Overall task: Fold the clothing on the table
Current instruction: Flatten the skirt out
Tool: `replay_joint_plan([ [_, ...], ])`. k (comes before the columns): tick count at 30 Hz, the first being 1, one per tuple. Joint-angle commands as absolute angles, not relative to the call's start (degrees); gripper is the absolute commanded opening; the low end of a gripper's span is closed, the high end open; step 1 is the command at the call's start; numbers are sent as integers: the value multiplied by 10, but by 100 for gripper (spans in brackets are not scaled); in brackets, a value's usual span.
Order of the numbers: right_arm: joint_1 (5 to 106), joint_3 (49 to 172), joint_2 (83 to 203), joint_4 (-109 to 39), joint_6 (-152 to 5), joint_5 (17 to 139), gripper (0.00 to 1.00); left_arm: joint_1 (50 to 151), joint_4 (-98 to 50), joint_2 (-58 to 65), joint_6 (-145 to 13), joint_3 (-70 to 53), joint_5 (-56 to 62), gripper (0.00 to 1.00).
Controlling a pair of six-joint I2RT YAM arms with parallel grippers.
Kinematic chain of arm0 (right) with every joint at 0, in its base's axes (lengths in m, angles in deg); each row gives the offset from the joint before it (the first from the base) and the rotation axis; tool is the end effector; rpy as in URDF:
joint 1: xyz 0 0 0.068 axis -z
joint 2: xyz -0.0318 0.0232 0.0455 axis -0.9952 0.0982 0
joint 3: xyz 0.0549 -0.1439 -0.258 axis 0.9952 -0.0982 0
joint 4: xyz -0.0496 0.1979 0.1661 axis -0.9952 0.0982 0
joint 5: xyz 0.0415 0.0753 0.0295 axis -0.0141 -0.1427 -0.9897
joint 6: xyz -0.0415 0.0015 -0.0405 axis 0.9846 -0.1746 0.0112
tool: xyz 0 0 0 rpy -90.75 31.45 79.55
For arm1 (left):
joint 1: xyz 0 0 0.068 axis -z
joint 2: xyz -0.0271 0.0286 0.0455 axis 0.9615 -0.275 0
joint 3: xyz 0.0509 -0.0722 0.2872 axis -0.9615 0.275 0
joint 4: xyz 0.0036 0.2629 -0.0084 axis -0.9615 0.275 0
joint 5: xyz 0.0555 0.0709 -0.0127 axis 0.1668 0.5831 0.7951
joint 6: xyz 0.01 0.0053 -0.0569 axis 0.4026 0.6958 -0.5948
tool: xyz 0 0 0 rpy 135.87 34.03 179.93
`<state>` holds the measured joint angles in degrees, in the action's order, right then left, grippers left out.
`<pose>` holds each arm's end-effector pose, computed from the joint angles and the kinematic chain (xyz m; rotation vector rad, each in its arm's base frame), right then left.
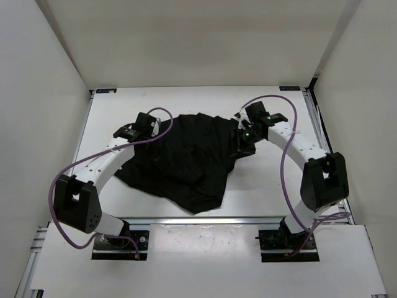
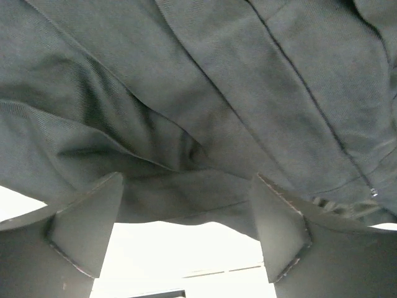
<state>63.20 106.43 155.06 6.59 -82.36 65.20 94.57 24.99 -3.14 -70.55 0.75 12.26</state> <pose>0.3102 0.1356 0.2702 -0.2486 2.7280 0.6691 0.2622 -0.0974 0.2719 0.0990 2.7363 -0.1595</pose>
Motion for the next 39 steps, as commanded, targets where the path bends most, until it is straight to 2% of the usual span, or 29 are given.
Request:
replay_joint_plan([
  [1,576,1131,1591,82,-787,605,61,964,252,-25,-701,-15,168,99],
  [14,409,1390,1806,162,-677,665,61,874,266,8,-716,20,181,98],
  [24,361,1366,1834,184,-639,706,61,863,270,32,-720,50,177,99],
  [26,343,1360,1841,184,-631,713,57,859,271,38,-719,56,174,99],
  [27,338,1353,1847,183,-628,709,47,858,270,41,-721,56,172,99],
  [28,337,1353,1849,188,-632,709,17,856,270,45,-722,59,172,99],
  [30,338,1363,1858,199,-636,712,0,855,268,47,-722,65,170,99],
  [33,356,1394,1823,210,-630,724,0,850,265,54,-724,72,169,99],
  [39,431,1437,1631,137,-651,677,0,860,263,55,-727,73,162,99],
])
